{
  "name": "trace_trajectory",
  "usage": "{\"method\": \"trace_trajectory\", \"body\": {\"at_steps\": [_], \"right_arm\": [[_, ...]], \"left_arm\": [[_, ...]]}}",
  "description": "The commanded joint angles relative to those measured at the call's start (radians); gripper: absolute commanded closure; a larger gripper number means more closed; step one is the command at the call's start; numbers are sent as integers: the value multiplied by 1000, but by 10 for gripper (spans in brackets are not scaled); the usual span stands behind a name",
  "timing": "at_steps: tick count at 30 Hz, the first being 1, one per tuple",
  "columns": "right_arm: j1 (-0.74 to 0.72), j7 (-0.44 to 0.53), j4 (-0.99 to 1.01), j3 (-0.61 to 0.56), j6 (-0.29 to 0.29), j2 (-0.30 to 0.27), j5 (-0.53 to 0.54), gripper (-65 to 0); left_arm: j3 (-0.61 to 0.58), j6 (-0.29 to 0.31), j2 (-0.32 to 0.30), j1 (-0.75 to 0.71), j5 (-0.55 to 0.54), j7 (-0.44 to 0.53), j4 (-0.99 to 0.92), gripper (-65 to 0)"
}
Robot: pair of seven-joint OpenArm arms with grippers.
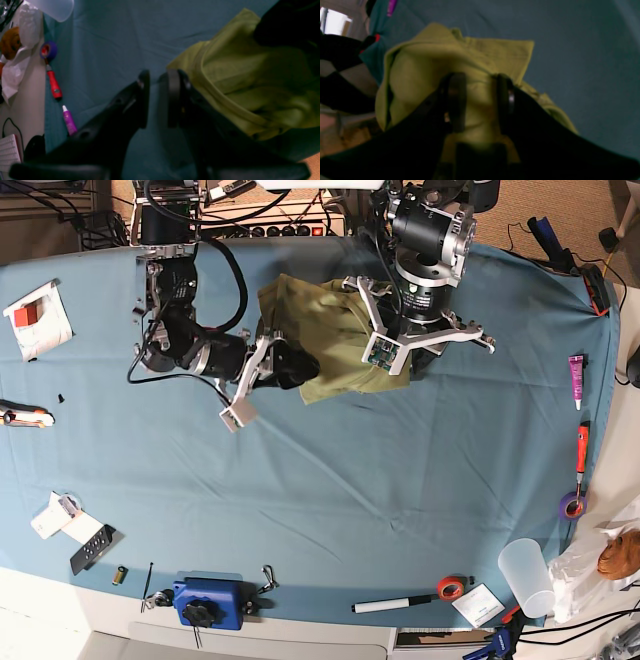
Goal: Layout the t-shirt on the table in an organized manner, then fold the t-shirt properly
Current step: 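Press the bundle with both grippers to flatten the folded shirt, then grasp the bundle's side edge with the right gripper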
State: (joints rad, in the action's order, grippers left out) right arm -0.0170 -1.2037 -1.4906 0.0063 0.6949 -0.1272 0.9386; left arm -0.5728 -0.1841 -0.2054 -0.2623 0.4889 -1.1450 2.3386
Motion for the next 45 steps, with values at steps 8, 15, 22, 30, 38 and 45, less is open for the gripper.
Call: {"method": "trace_trajectory", "body": {"at_steps": [8,15,22,30,38,45], "right_arm": [[-39,-156,-138,95,3,-3,303,-211],[-25,-193,-322,262,3,-36,302,-292],[79,-193,-342,271,3,-120,288,-347],[185,-193,-341,270,-5,-116,246,-347],[191,-193,-341,270,3,-114,293,-346],[194,-193,-342,270,3,-127,272,-349]], "left_arm": [[0,-3,3,4,17,18,18,-109],[0,-3,3,4,16,24,18,-110],[0,-3,3,4,16,31,18,-110],[0,-3,3,4,-23,31,18,-110],[0,-3,3,3,-40,31,18,-110],[0,-3,3,-14,-40,46,18,-110]]}}
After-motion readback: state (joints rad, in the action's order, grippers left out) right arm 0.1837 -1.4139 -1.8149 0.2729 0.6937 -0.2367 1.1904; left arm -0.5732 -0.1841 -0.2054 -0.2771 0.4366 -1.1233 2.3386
